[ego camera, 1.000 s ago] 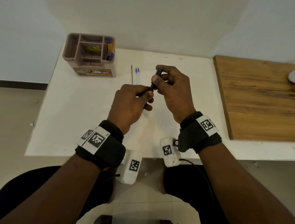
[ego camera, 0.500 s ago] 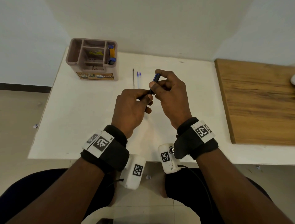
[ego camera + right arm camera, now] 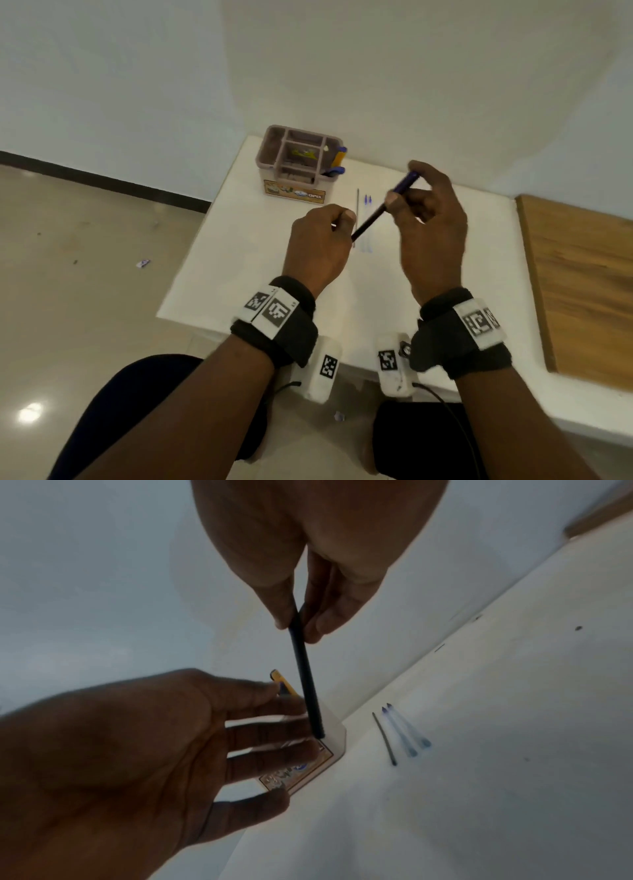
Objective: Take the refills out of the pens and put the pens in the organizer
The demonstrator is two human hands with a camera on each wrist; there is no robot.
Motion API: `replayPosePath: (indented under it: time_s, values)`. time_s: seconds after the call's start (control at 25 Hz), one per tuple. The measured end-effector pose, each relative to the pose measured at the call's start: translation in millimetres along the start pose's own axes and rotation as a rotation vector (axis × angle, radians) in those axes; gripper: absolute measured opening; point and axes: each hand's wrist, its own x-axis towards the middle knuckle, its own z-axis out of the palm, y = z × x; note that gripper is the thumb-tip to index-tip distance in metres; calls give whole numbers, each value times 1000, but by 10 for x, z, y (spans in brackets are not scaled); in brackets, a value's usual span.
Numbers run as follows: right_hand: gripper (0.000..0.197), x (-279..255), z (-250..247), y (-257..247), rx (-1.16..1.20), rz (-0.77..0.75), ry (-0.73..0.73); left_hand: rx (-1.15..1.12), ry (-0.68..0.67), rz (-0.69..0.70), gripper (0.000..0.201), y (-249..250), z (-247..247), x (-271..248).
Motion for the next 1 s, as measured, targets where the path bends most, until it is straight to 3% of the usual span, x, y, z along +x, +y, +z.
replayPosePath:
  time_s: [0.16,0.28,0.4,0.6,0.8,1.0]
  values:
    - [38,217,18,-204,43,-65,213,-16,19,-49,32,-96,-119,66]
    - [35,564,194,-305,37,-132,262,-27,6,-88,34,-126,-162,136]
    - [35,840,446,-318,-11,-193,209,-53,0,-109,34,-115,-179,183]
    - [36,926,784,-34,-109,-133,54,-46,-21,-133,34,-105,-182,202]
    - [29,765,853,251,-188,-123,-39,-40,-11,-119,33,-102,-169,210]
    - [41,740,785,277,-165,-102,-99,-12,-26,-114,34,-111,-104,212]
